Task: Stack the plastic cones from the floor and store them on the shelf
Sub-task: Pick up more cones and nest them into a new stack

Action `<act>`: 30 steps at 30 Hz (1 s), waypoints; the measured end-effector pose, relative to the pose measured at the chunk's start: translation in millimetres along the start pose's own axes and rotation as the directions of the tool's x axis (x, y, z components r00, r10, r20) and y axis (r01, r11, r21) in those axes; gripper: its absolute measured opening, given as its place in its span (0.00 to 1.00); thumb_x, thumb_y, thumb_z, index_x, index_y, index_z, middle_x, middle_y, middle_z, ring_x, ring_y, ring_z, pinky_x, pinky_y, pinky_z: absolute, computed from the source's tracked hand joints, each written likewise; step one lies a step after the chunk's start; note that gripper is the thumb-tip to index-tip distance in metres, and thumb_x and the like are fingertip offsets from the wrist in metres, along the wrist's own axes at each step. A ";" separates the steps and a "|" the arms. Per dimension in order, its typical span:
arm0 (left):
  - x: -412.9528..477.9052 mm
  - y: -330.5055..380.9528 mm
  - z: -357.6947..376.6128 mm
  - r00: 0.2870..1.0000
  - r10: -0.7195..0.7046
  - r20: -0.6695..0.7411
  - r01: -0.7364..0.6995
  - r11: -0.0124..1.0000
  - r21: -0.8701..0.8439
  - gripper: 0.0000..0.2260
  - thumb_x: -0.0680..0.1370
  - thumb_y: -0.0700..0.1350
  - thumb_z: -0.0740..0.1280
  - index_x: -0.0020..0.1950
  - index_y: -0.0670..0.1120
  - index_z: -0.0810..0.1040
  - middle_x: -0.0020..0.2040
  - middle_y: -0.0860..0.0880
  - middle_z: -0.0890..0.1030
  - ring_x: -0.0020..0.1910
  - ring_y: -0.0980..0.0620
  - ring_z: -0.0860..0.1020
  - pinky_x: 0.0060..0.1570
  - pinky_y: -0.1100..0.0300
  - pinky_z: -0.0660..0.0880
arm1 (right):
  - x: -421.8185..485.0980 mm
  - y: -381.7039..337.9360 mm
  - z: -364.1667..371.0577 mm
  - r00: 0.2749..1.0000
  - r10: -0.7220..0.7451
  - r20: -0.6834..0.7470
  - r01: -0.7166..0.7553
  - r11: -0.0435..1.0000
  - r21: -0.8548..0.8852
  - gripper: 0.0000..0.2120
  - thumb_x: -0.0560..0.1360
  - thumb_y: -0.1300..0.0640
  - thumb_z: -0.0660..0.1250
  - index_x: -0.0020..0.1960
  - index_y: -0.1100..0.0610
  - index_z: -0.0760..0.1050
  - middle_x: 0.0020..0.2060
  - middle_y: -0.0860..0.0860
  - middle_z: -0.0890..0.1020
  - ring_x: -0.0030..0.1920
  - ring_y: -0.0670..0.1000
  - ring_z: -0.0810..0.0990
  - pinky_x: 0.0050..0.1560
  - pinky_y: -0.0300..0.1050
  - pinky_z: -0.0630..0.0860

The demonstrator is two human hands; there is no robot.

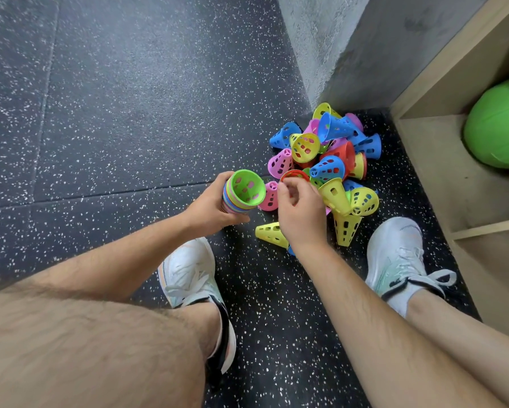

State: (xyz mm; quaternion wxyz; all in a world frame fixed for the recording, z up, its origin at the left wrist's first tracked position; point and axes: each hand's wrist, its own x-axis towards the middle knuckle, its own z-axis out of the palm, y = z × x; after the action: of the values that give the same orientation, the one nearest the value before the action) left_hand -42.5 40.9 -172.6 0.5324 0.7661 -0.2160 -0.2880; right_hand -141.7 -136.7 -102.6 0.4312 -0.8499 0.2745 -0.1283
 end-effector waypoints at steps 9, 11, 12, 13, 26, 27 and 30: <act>-1.0 2.0 2.2 1.000 0.003 0.017 -0.003 1.000 -0.004 0.39 0.66 0.45 0.80 0.71 0.55 0.65 0.62 0.51 0.78 0.60 0.55 0.78 0.67 0.53 0.73 | -27.2 54.3 -2.4 0.948 0.279 0.154 -0.199 0.895 -0.399 0.13 0.78 0.46 0.68 0.52 0.56 0.78 0.49 0.50 0.76 0.44 0.50 0.76 0.44 0.44 0.70; -1.2 2.9 2.1 1.000 0.001 0.015 -0.001 1.000 -0.005 0.39 0.66 0.45 0.80 0.71 0.55 0.65 0.62 0.51 0.78 0.60 0.55 0.78 0.67 0.53 0.73 | -25.5 53.2 -0.4 0.947 0.270 0.176 -0.163 0.873 -0.460 0.12 0.79 0.46 0.68 0.50 0.56 0.79 0.49 0.50 0.76 0.44 0.50 0.76 0.43 0.44 0.70; -1.2 3.0 2.0 1.000 0.001 0.014 -0.001 1.000 -0.006 0.39 0.65 0.45 0.80 0.71 0.55 0.65 0.62 0.51 0.78 0.61 0.54 0.78 0.67 0.53 0.73 | -24.2 51.8 0.3 0.944 0.270 0.187 -0.147 0.857 -0.495 0.12 0.79 0.46 0.66 0.48 0.55 0.78 0.49 0.50 0.76 0.44 0.51 0.76 0.42 0.44 0.70; -1.1 3.0 1.9 1.000 0.001 0.014 -0.001 1.000 -0.004 0.39 0.65 0.46 0.80 0.71 0.56 0.65 0.62 0.51 0.78 0.61 0.53 0.78 0.67 0.52 0.73 | -22.9 50.8 0.6 0.942 0.273 0.194 -0.139 0.845 -0.516 0.11 0.80 0.46 0.65 0.46 0.54 0.77 0.49 0.50 0.76 0.44 0.51 0.76 0.41 0.45 0.71; 1.6 4.9 1.8 1.000 -0.006 0.020 0.006 1.000 -0.018 0.40 0.65 0.44 0.80 0.72 0.53 0.64 0.62 0.51 0.78 0.59 0.57 0.78 0.66 0.56 0.73 | -7.8 3.5 -22.9 0.949 -0.214 -0.234 0.217 0.976 -0.013 0.08 0.81 0.54 0.66 0.54 0.58 0.80 0.53 0.53 0.73 0.45 0.47 0.75 0.49 0.26 0.70; 1.8 5.5 2.3 1.000 -0.007 0.022 0.007 1.000 -0.019 0.40 0.65 0.44 0.80 0.72 0.53 0.64 0.62 0.51 0.78 0.58 0.57 0.78 0.65 0.56 0.73 | -7.1 0.4 -22.5 0.934 -0.262 -0.241 0.269 0.963 -0.005 0.07 0.81 0.56 0.68 0.54 0.59 0.80 0.53 0.54 0.74 0.47 0.48 0.76 0.52 0.27 0.70; 1.5 7.1 3.4 1.000 0.002 0.027 -0.001 1.000 -0.030 0.40 0.65 0.45 0.80 0.72 0.52 0.64 0.63 0.48 0.78 0.58 0.57 0.78 0.65 0.57 0.74 | -6.2 -5.2 -17.7 0.950 -0.310 -0.038 0.311 0.950 0.037 0.07 0.79 0.55 0.70 0.55 0.57 0.82 0.59 0.54 0.74 0.57 0.45 0.74 0.60 0.32 0.71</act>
State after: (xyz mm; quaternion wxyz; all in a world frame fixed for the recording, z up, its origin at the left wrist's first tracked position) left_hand -43.8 35.2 -167.1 0.5411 0.7539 -0.2194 -0.3012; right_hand -152.9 -142.3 -87.8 0.4191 -0.8710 0.1415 -0.2137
